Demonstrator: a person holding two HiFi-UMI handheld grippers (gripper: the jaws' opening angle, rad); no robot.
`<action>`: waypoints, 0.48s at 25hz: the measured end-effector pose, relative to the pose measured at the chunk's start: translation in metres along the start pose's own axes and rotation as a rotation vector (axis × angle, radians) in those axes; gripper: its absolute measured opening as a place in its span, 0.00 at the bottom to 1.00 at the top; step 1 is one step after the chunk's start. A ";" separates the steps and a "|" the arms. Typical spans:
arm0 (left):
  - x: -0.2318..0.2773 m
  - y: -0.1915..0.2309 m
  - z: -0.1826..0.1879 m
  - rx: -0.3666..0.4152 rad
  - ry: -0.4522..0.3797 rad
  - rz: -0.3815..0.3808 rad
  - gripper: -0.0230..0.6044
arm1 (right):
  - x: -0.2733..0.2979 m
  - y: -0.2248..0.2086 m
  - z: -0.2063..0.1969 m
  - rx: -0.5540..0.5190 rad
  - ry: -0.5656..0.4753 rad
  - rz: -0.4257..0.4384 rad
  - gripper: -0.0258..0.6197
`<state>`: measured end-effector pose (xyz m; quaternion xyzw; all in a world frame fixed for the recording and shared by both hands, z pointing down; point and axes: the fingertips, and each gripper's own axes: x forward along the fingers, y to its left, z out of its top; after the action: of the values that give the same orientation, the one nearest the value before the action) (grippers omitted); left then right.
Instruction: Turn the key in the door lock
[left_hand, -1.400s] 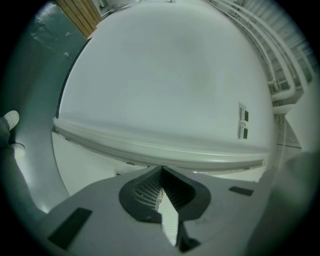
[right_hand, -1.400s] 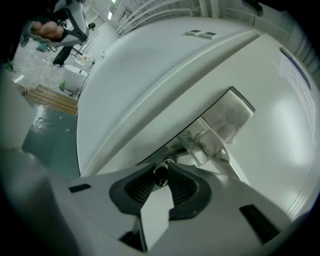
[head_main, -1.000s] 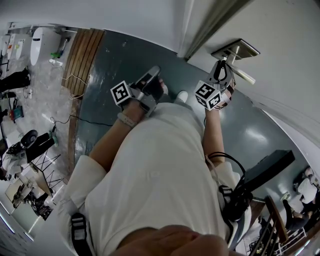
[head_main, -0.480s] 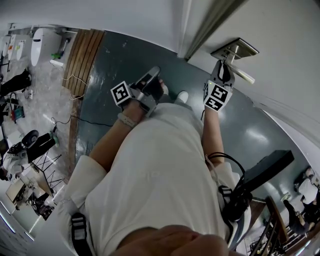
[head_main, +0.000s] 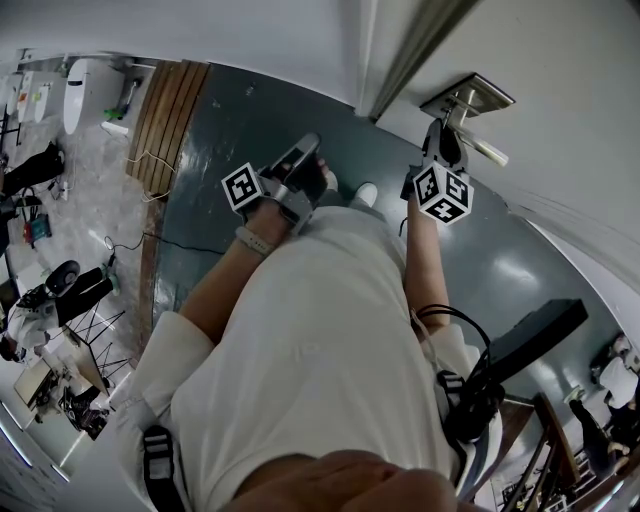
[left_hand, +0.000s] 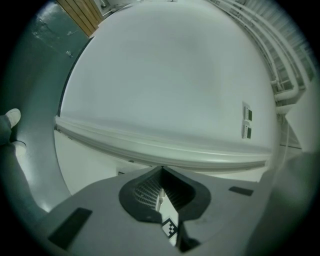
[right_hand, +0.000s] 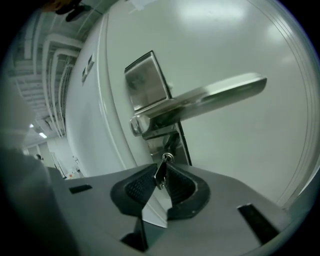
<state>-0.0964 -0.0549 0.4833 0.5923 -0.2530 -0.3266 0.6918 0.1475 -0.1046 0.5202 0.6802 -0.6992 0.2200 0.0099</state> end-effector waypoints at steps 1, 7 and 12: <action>0.000 0.000 0.000 -0.001 -0.001 0.001 0.05 | 0.000 0.000 0.000 0.039 -0.001 0.007 0.14; 0.001 0.002 0.000 -0.004 0.001 0.004 0.05 | -0.001 -0.001 -0.003 0.345 -0.002 0.069 0.14; 0.002 0.002 0.000 -0.008 0.003 0.004 0.05 | 0.000 0.003 -0.003 0.570 0.000 0.140 0.14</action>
<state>-0.0944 -0.0560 0.4855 0.5897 -0.2519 -0.3252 0.6951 0.1442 -0.1036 0.5218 0.6056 -0.6546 0.4076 -0.1967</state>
